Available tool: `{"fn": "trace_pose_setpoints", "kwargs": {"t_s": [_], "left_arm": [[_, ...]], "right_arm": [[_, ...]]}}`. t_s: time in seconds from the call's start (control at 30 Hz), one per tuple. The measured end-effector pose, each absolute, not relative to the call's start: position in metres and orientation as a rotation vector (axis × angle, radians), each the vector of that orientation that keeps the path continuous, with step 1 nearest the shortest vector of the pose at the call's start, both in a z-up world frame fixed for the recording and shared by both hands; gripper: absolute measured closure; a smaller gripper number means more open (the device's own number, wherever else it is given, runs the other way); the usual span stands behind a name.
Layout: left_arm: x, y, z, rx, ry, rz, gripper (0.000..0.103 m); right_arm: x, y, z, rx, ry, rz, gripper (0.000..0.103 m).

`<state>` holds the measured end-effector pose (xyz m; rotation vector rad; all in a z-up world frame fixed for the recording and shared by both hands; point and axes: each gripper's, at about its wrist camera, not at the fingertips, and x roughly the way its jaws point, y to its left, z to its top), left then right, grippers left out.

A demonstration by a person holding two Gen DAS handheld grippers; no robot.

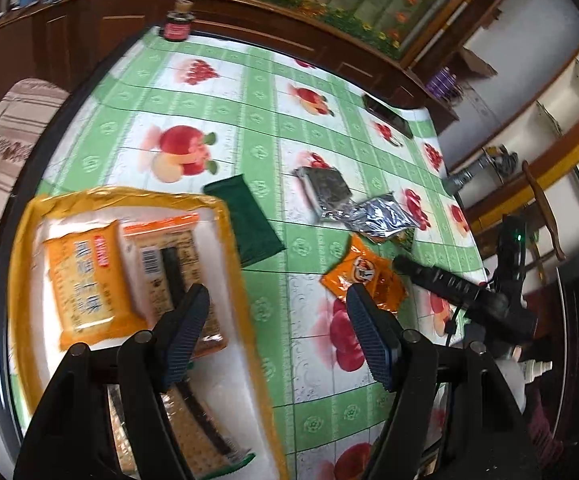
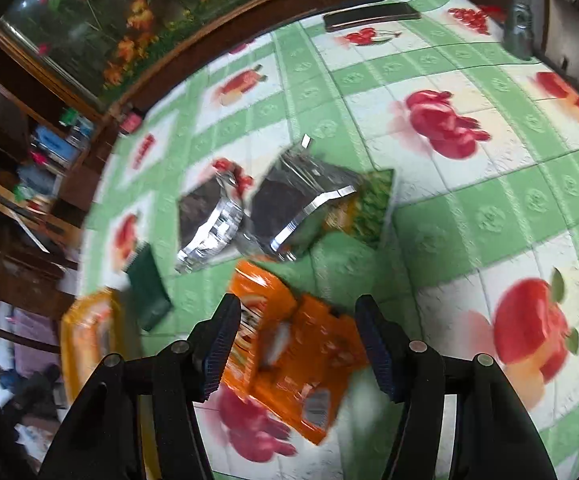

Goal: Organize snacks
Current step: 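Grasp an orange wrapper with the right gripper while the left grasps another orange wrapper, then carry both orange wrappers over the yellow-rimmed tray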

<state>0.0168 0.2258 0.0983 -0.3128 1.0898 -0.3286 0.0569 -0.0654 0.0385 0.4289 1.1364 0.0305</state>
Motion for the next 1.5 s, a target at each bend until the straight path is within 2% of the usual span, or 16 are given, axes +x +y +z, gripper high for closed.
{"fn": "trace_pose_setpoints", "kwargs": {"t_s": [0.23,0.3,0.37,0.7,0.83,0.9,0.97,1.0,1.03,1.27,1.5], "left_arm": [[0.035,0.184,0.085,-0.220,1.139,-0.412,0.033],[0.039,0.163,0.079,-0.176,1.157,-0.445,0.033],[0.044,0.141,0.070,-0.126,1.177,-0.489,0.033],[0.061,0.055,0.022,0.224,1.167,-0.560,0.033],[0.058,0.040,0.010,0.335,1.139,-0.543,0.021],[0.057,0.036,0.008,0.352,1.143,-0.549,0.021],[0.056,0.036,0.009,0.354,1.151,-0.536,0.030],[0.056,0.035,0.012,0.355,1.146,-0.533,0.051],[0.058,0.032,0.014,0.354,1.152,-0.532,0.055],[0.047,0.036,0.038,0.248,1.144,-0.528,0.056],[0.023,0.070,0.074,0.054,1.102,-0.485,0.056]], "right_arm": [[0.039,-0.044,0.017,0.322,1.198,-0.025,0.039],[0.037,-0.043,0.016,0.313,1.171,-0.015,0.042],[0.036,-0.047,0.015,0.309,1.144,0.006,0.049],[-0.016,-0.099,0.018,0.392,1.150,-0.035,0.049],[-0.031,-0.115,0.019,0.408,1.148,-0.047,0.049],[-0.038,-0.122,0.019,0.425,1.147,-0.050,0.049],[-0.043,-0.127,0.018,0.445,1.143,-0.044,0.049],[-0.046,-0.129,0.018,0.449,1.142,-0.038,0.049],[-0.046,-0.129,0.018,0.450,1.142,-0.035,0.050],[-0.054,-0.139,0.021,0.475,1.137,0.017,0.050],[-0.054,-0.134,0.041,0.451,1.112,0.093,0.051]]}}
